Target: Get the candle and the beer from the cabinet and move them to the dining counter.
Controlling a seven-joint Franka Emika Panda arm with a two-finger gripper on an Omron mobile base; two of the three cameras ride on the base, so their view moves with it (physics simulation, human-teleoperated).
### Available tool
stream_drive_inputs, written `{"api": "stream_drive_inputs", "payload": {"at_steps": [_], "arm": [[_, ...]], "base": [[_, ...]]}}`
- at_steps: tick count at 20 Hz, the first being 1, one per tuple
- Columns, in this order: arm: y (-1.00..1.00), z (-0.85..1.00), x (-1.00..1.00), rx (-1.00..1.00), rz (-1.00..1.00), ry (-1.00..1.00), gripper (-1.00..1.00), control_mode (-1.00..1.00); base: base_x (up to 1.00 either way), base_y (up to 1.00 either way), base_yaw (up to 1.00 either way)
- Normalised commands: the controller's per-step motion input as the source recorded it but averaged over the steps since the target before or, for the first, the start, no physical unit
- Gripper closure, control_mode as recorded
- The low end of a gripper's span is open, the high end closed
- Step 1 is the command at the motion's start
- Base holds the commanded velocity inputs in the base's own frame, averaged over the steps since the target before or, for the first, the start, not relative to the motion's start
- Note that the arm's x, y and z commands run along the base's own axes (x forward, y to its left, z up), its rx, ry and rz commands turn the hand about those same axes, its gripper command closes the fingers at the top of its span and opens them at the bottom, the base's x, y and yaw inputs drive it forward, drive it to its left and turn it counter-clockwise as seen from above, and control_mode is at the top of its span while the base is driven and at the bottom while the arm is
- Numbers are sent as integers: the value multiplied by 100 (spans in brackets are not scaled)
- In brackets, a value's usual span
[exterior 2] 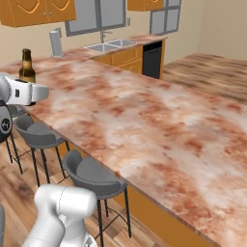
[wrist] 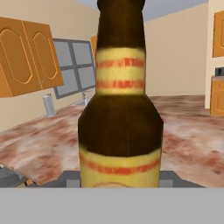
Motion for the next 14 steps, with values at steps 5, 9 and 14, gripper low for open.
{"api": "stream_drive_inputs", "payload": {"at_steps": [5,9,14], "arm": [[0,0,0,0,0,0,100,100],[0,0,0,0,0,0,100,100],[0,0,0,0,0,0,100,100]], "base": [[46,11,0],[23,3,0],[0,0,0]]}}
